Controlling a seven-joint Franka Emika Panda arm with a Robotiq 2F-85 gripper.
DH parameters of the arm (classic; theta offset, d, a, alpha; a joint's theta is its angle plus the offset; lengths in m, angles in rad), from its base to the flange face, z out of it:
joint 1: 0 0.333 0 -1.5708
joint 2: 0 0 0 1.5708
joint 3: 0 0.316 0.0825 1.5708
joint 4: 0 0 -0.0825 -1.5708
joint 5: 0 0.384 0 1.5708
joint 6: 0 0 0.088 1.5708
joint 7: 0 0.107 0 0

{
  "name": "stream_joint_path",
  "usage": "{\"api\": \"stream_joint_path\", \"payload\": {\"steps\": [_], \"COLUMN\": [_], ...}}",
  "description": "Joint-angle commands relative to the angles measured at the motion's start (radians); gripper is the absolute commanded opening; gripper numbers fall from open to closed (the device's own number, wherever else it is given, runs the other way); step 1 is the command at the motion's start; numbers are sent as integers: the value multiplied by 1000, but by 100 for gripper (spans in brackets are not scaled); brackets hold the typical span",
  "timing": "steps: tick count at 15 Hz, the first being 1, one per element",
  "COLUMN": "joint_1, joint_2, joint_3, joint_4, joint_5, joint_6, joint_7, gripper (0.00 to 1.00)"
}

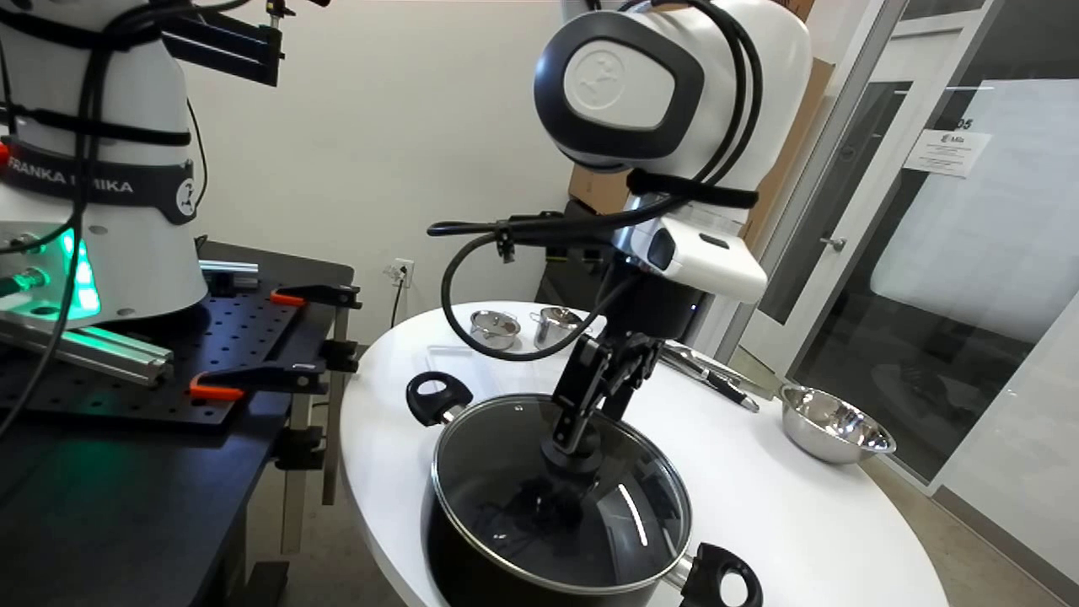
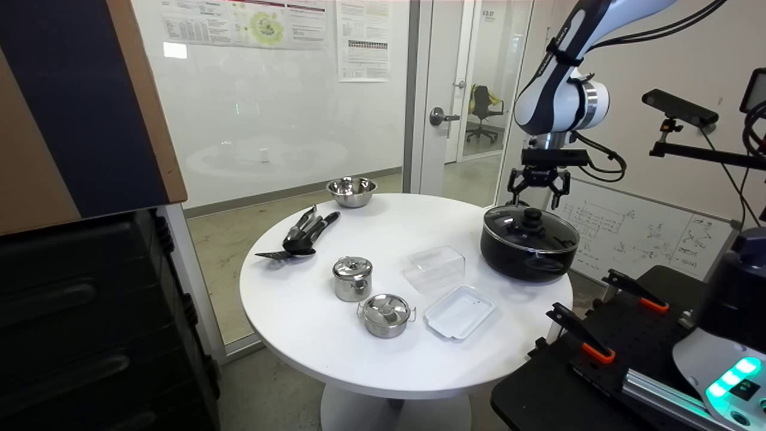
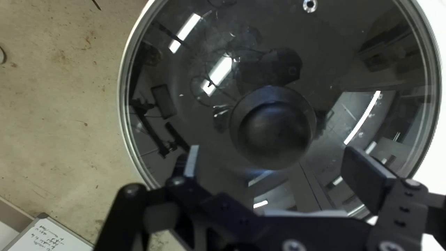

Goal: Put the glass lid on top of the black pot

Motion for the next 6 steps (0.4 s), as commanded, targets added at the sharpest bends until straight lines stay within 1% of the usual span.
{"api": "stream_joint_path", "payload": {"steps": [1, 2, 3, 6], "joint_1": [-5, 3, 0, -1], "joint_2": [-76, -97, -38, -72], "joint_3": [11, 11, 4, 12], "joint_4": [-21, -27, -2, -9], "joint_5": [21, 16, 0, -2], "joint_6": [-87, -117, -68, -104], "joint_7": [-38, -21, -8, -6], "gripper": [100, 100, 100, 100]}}
